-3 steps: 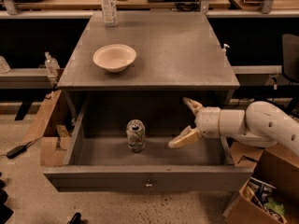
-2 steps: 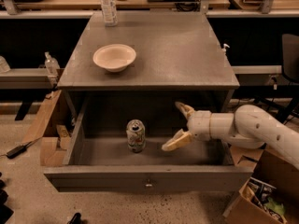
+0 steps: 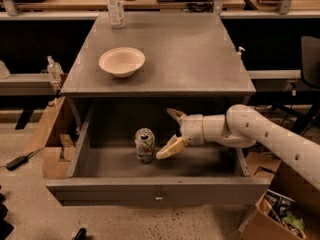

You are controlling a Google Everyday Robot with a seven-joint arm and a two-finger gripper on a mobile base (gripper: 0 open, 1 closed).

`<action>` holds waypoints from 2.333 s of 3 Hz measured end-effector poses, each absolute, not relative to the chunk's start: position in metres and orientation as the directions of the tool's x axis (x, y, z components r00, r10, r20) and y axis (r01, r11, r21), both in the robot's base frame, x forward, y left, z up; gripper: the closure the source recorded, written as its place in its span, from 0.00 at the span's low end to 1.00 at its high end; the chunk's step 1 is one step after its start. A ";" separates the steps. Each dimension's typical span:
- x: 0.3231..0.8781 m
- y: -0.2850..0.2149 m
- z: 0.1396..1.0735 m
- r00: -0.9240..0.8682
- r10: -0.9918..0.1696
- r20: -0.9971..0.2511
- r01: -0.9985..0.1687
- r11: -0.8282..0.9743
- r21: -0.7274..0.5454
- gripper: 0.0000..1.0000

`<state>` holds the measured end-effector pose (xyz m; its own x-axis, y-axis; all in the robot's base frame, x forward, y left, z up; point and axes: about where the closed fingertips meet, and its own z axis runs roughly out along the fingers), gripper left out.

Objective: Pick 7up can from top drawer and place on counter

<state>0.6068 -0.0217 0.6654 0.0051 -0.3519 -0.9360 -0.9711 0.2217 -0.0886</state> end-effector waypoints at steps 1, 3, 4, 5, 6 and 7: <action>0.610 -0.006 0.661 -0.018 -0.343 -0.939 -0.977 0.204 -0.056 0.00; 0.582 0.027 0.663 -0.127 -0.340 -0.932 -0.973 0.227 0.050 0.18; 0.571 0.042 0.656 -0.160 -0.334 -0.929 -0.970 0.228 0.085 0.40; 0.566 0.054 0.649 -0.173 -0.333 -0.927 -0.968 0.230 0.098 0.64; 0.560 0.055 0.671 -0.143 -0.338 -0.930 -0.974 0.212 0.072 0.87; 0.552 0.043 0.735 -0.080 -0.366 -0.927 -0.984 0.179 0.015 1.00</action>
Offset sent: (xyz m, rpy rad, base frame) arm -0.0285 0.0503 0.0020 0.0170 0.1683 0.0025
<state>0.5523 0.0425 0.7346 -0.0805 -0.3664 -0.9270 -0.9837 0.1791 0.0146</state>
